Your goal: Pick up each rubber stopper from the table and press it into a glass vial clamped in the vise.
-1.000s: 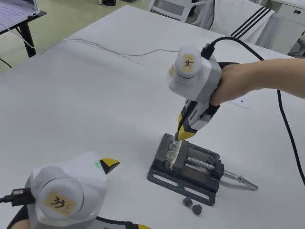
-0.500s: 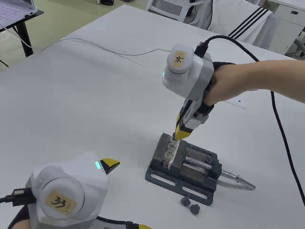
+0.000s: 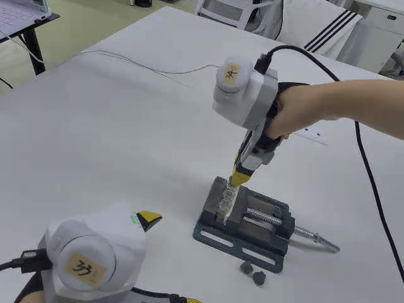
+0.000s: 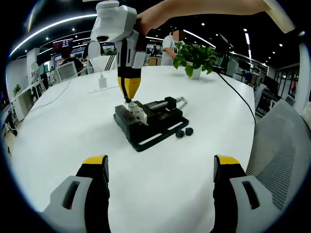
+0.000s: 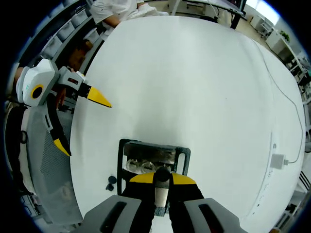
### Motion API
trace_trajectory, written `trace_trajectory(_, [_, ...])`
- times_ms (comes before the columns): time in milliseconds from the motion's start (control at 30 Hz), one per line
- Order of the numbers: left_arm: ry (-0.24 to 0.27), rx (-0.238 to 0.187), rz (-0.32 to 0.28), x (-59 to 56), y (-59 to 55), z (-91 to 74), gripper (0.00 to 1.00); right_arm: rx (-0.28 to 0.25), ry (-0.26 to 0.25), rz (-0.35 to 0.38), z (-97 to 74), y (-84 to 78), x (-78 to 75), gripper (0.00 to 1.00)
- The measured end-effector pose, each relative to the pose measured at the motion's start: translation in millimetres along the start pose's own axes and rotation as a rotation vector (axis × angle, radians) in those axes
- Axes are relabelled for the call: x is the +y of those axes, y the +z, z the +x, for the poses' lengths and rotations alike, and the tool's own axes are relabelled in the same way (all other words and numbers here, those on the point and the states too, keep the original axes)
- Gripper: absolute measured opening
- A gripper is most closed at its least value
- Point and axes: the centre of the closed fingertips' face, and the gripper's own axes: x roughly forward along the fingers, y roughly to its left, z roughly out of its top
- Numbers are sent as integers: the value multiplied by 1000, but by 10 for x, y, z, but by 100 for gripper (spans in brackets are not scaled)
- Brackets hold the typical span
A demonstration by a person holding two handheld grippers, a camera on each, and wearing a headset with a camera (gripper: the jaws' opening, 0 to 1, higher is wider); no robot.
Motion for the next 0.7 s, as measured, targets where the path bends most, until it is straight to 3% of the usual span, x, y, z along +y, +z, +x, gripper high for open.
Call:
trace_trajectory(433, [2,8,-2,-7,-14,-15,87,-16,1,-81,-22,-6,2,6])
trace_trajectory(700, [-3,13,-6,-27,-27,-12,86,-12,-7,-123,-13,-3,-79,6])
